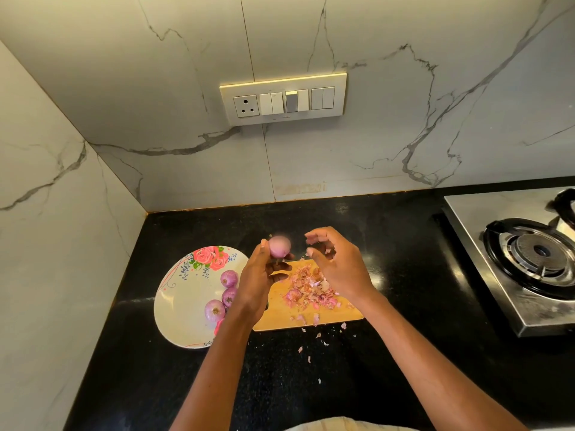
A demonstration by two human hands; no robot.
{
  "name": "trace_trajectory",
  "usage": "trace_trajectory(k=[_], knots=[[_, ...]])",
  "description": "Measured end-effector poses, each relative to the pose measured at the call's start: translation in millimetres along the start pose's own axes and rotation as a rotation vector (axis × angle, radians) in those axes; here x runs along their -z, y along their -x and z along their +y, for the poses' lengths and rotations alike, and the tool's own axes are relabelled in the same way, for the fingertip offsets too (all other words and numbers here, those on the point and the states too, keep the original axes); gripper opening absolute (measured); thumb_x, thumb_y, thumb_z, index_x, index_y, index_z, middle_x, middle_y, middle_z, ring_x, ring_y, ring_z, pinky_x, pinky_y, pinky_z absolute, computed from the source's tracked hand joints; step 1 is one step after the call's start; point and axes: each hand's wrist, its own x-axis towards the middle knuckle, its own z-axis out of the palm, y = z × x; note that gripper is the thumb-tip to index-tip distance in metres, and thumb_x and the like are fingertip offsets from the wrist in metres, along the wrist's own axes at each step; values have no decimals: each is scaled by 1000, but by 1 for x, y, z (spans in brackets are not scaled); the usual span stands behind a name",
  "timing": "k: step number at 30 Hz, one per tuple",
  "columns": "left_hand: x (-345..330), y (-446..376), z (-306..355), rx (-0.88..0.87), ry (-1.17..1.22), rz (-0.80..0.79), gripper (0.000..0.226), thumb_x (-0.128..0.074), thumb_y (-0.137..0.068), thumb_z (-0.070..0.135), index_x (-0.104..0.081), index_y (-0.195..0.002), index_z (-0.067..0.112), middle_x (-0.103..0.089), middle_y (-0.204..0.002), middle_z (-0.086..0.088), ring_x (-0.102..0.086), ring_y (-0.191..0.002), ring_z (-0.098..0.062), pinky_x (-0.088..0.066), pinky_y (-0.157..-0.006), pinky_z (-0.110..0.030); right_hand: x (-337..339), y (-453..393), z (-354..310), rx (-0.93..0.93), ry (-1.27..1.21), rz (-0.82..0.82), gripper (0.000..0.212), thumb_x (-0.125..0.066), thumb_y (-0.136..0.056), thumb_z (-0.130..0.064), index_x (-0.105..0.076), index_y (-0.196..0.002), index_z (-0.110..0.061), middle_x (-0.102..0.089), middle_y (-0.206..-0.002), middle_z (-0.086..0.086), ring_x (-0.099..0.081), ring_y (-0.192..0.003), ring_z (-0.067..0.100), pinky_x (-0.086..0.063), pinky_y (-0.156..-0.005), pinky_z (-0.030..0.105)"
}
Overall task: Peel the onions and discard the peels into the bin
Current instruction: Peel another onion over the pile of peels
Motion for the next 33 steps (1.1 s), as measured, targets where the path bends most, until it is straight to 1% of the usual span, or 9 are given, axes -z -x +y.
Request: trace_trajectory(k=[2,5,8,13,17,21,27,31,33], knots=[[0,-1,-1,-17,-48,-14,50,-29,-108,46,-61,-128,13,-71,-112,-12,-66,-96,-20,-53,-89,-36,-1,0,-3,17,28,-73,44,-77,-90,-22,-60,-129,-34,-61,-127,-18,-59,-112,-4,-49,-85,9],[-3,-1,-1,-66,-156,-58,44,-30,-108,47,-55,-129,18,-69,-115,-7,-66,-100,-18,-54,-89,-35,-7,-2,-8,64,48,-172,58,-81,-85,-32,-57,-138,-34,-60,-132,-19,-56,-119,-2,-48,-94,12],[-4,0,-4,-108,-205,-69,37,-36,-106,46,-52,-126,20,-68,-114,-4,-68,-97,-16,-54,-83,-30,-11,-2,-8,95,73,-157,52,-80,-86,-35,-61,-134,-32,-64,-127,-16,-58,-115,-1,-50,-95,17],[7,2,-11,-81,-244,-54,36,-34,-107,45,-55,-128,24,-69,-116,2,-69,-97,-14,-53,-82,-26,-11,2,-5,45,3,-83,46,-81,-85,-31,-62,-128,-33,-65,-121,-16,-59,-107,-4,-48,-81,9],[8,2,-18,-120,-383,-71,21,-47,-106,34,-56,-124,29,-67,-118,5,-68,-97,-11,-53,-78,-18,-14,3,-1,64,10,-71,55,-85,-82,-23,-62,-132,-28,-61,-124,-9,-61,-104,-1,-53,-80,11],[6,3,-15,-232,-455,-49,16,-58,-98,35,-60,-114,35,-68,-107,13,-67,-92,-7,-52,-72,-10,-15,2,-2,37,-25,-88,51,-83,-84,-30,-64,-131,-26,-61,-123,-6,-64,-103,0,-54,-82,12],[7,0,-20,-340,-409,-47,13,-57,-98,31,-64,-103,23,-69,-101,6,-67,-89,-11,-55,-76,-18,-8,-2,-2,-32,-45,-142,39,-77,-87,-43,-64,-122,-30,-66,-116,-10,-65,-100,1,-55,-81,16],[11,-1,-17,-395,-532,-69,9,-56,-102,29,-63,-99,32,-68,-96,11,-64,-89,-7,-54,-77,-20,3,-6,1,-66,-41,-266,34,-71,-88,-51,-62,-119,-40,-67,-111,-20,-64,-100,0,-52,-81,13],[13,-2,-14,-415,-611,-74,12,-54,-104,28,-61,-98,35,-66,-96,13,-62,-91,-6,-51,-77,-17,6,-8,4,-83,-29,-312,35,-70,-86,-56,-63,-118,-45,-68,-109,-22,-64,-101,0,-54,-86,18]])
